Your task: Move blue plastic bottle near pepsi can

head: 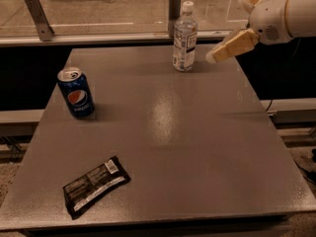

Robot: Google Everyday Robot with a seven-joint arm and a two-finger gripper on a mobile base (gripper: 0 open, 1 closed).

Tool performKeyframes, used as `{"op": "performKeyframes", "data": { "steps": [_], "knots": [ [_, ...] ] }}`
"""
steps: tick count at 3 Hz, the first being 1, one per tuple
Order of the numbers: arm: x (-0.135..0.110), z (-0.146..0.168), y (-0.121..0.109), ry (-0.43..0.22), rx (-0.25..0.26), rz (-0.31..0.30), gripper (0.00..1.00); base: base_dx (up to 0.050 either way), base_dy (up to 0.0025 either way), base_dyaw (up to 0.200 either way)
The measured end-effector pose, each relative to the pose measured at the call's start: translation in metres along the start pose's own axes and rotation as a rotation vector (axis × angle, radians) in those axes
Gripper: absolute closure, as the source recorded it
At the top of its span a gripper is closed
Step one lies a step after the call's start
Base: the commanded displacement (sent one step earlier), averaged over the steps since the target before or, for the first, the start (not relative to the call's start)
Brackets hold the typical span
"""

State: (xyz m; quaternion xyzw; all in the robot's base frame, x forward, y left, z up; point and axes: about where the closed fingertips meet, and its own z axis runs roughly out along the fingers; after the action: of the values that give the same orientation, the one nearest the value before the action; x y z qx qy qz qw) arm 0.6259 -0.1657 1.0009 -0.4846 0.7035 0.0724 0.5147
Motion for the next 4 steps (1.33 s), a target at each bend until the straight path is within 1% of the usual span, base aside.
{"op": "performKeyframes", "data": {
  "steps": [1,2,3,4],
  "knots": [
    [-0.004,0.010,-0.003,-0.037,-0.017,0.021,0.00,0.000,0.00000,0.000],
    [-0.004,0.032,-0.015,-0.056,-0.021,0.054,0.00,0.000,0.00000,0.000],
    [-0.005,0.058,-0.021,-0.070,-0.025,0.082,0.00,0.000,0.00000,0.000],
    [-0.001,0.082,-0.020,-0.084,-0.019,0.097,0.00,0.000,0.00000,0.000]
  ]
}}
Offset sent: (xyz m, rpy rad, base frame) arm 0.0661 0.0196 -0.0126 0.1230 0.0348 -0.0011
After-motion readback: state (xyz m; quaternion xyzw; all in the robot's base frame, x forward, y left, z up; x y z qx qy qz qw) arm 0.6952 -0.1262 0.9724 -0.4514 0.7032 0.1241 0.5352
